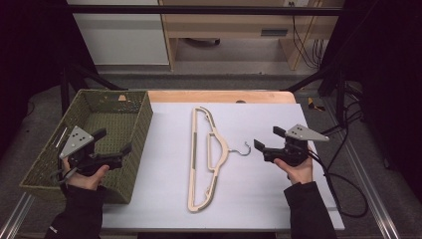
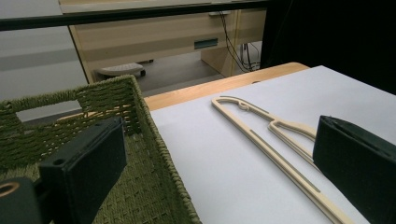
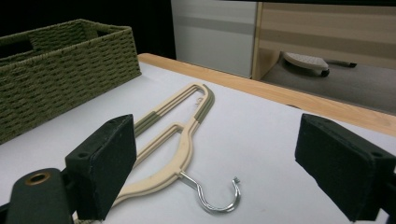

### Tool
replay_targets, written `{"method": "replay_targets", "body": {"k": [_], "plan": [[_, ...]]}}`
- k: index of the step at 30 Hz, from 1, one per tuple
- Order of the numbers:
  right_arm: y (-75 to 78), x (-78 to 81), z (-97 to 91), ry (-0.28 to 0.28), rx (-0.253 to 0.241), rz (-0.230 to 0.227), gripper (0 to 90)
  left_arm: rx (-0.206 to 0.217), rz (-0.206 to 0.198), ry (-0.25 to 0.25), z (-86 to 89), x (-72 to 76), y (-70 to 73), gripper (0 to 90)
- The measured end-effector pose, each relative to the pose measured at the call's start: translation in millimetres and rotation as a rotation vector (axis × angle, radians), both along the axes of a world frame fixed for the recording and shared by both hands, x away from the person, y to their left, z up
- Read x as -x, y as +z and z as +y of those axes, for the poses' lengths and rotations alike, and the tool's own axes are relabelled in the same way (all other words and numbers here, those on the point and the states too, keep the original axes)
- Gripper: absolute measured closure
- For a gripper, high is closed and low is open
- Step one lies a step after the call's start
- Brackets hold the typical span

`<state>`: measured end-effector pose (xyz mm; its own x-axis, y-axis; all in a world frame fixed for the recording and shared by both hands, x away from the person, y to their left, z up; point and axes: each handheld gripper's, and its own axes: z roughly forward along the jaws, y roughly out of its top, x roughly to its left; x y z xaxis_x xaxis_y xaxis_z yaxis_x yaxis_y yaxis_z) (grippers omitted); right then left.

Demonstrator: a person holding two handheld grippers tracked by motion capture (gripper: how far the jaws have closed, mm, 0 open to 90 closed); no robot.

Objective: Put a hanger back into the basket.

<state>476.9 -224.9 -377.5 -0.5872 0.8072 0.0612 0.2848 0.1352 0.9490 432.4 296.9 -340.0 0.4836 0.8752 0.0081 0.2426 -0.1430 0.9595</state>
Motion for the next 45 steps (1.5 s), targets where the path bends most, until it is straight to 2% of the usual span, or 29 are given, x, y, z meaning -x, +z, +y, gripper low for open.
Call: {"method": "replay_targets", "body": {"k": [5, 7, 10, 12, 15, 16, 17, 18, 20, 24, 25, 26, 27, 34, 35, 38, 39, 44, 45], "plan": [[-3.2, -10.9, 12.1, 0.020, 0.024, 0.009, 15.6, -0.006, 0.000, -0.001, -0.6, -0.1, -0.1, 2.3], [-6.7, -21.7, 20.2, 0.021, 0.035, 0.019, 19.3, -0.008, 0.001, 0.001, -0.4, -0.2, -0.3, 2.3], [-9.6, -28.8, 25.6, 0.026, 0.040, 0.029, 22.3, -0.007, 0.000, 0.002, -0.2, -0.4, -0.4, 2.3], [-15.7, -38.4, 33.3, 0.036, 0.064, 0.041, 27.2, -0.008, 0.003, 0.002, -0.1, -0.6, -0.7, 2.4], [-21.5, -43.9, 37.0, 0.043, 0.083, 0.053, 30.9, -0.010, 0.003, 0.002, -0.4, -0.5, -0.9, 2.3], [-28.4, -47.8, 41.1, 0.042, 0.107, 0.081, 33.6, -0.010, 0.003, 0.003, -0.6, -0.5, -0.8, 2.3], [-32.0, -49.7, 42.7, 0.049, 0.128, 0.085, 34.8, -0.010, 0.003, 0.003, -0.6, -0.5, -0.8, 2.4], [-32.0, -49.7, 42.7, 0.049, 0.128, 0.085, 34.8, -0.011, 0.003, 0.003, -0.8, -0.5, -0.8, 2.4], [-41.8, -53.4, 47.6, 0.068, 0.167, 0.113, 39.9, -0.013, 0.004, 0.002, -1.6, -0.8, -1.2, 2.4], [-50.6, -57.8, 50.9, 0.087, 0.191, 0.140, 46.1, -0.019, 0.005, 0.001, -2.9, -0.8, -1.7, 2.3], [-57.0, -60.7, 52.2, 0.098, 0.206, 0.155, 48.7, -0.017, 0.003, 0.002, -2.8, -0.5, -1.4, 2.4], [-57.0, -60.7, 52.2, 0.098, 0.206, 0.155, 48.7, -0.017, 0.003, 0.002, -2.8, -0.5, -1.4, 2.4], [-63.4, -62.3, 52.8, 0.094, 0.211, 0.187, 50.6, -0.015, 0.001, 0.002, -2.3, 0.2, -0.6, 2.3], [-80.3, -65.2, 52.9, 0.112, 0.254, 0.231, 60.0, -0.010, -0.006, 0.001, -2.3, 2.2, 1.0, 2.4], [-85.2, -65.4, 54.7, 0.113, 0.267, 0.253, 62.1, -0.012, -0.005, 0.000, -2.3, 2.2, 0.9, 2.4], [-90.5, -66.4, 56.3, 0.126, 0.279, 0.262, 64.4, -0.010, -0.002, -0.001, -3.0, 1.4, 0.1, 2.4], [-94.1, -67.5, 56.7, 0.129, 0.301, 0.269, 67.0, -0.012, 0.000, -0.001, -3.1, 1.1, -0.3, 2.4], [-98.1, -69.1, 55.2, 0.129, 0.314, 0.275, 73.8, -0.015, 0.004, -0.006, -4.9, 0.6, -1.2, 2.4], [-99.1, -69.2, 55.7, 0.123, 0.303, 0.281, 74.6, -0.016, 0.005, -0.006, -5.1, 0.6, -1.2, 2.4]]}}
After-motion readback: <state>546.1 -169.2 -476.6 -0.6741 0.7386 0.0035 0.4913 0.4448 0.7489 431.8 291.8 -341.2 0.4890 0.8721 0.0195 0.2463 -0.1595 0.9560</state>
